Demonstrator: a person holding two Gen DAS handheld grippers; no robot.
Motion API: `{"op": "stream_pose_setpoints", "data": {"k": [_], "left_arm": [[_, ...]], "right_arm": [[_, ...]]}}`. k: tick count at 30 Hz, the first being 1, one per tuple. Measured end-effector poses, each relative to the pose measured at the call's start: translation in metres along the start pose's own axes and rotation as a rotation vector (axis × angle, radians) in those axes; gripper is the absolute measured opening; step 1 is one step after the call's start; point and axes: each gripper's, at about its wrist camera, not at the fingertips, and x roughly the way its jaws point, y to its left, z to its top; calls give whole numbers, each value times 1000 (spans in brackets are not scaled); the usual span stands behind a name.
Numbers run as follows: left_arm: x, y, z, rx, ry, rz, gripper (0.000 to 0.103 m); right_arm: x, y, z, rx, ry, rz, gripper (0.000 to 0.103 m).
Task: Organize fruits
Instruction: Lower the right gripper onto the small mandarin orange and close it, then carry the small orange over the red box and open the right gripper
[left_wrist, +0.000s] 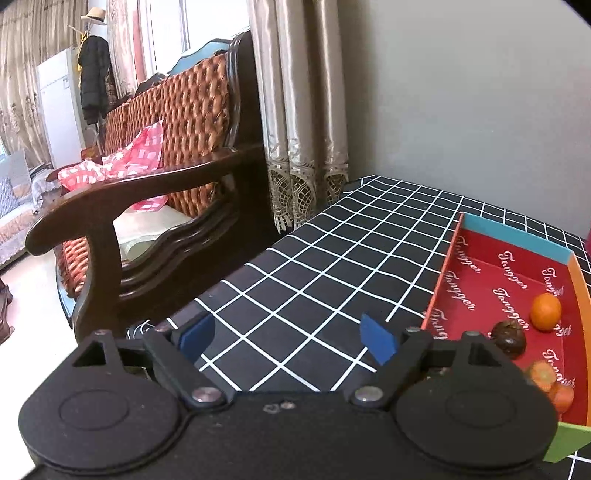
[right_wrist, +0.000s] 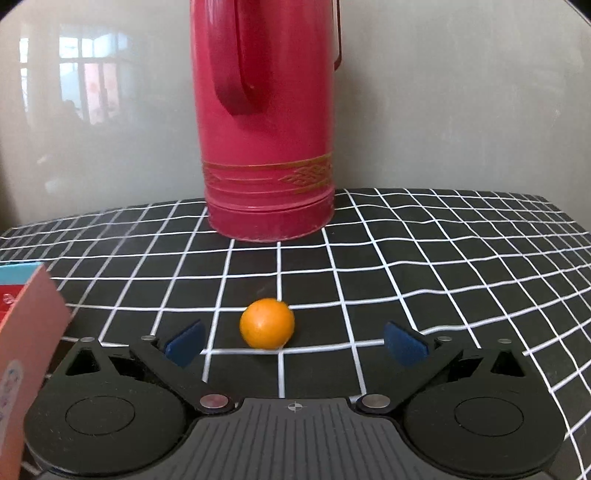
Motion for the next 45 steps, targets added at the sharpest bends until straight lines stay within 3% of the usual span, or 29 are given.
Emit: {"op": "stream_pose_setpoints", "data": {"k": [2, 3, 4, 10, 17, 23, 27, 29, 37, 38, 39, 40, 42, 45], "left_arm": [[1, 1, 0, -2, 0, -2, 79], [0, 0, 0, -1, 0, -1, 79], [0, -1, 0, 1, 1, -2, 79], [-2, -7, -1, 15, -7, -14, 79], [1, -4, 0, -3, 6, -14, 80], [6, 1, 0, -17, 31, -9, 80], [7, 4, -1, -22, 39, -6, 80], [8, 4, -1, -20, 42, -6, 80], [10, 5, -2, -21, 51, -12, 81], [10, 5, -2, -21, 53, -16, 81], [10, 4, -2, -20, 56, -23, 81], [10, 3, -2, -19, 57, -30, 81], [8, 2, -2, -17, 55, -47, 81], [5, -2, -2, -13, 57, -80, 82]], "right_arm": [[6, 0, 2, -2, -1, 6, 84], [9, 1, 3, -9, 4, 10, 52], [12, 1, 3, -16, 20, 24, 35], [8, 3, -3, -32, 23, 37, 34], [-37, 18, -5, -40, -49, 194, 34], [-78, 57, -14, -123, -86, 437, 34], [-96, 85, -28, -219, -97, 540, 34], [-101, 98, -34, -261, -96, 573, 34], [-109, 120, -50, -370, -162, 561, 36], [-113, 124, -52, -404, -184, 539, 43], [-113, 125, -55, -429, -196, 524, 79], [-113, 127, -57, -442, -208, 514, 103], [-121, 126, -62, -433, -276, 519, 103], [-134, 122, -64, -426, -310, 499, 103]]}}
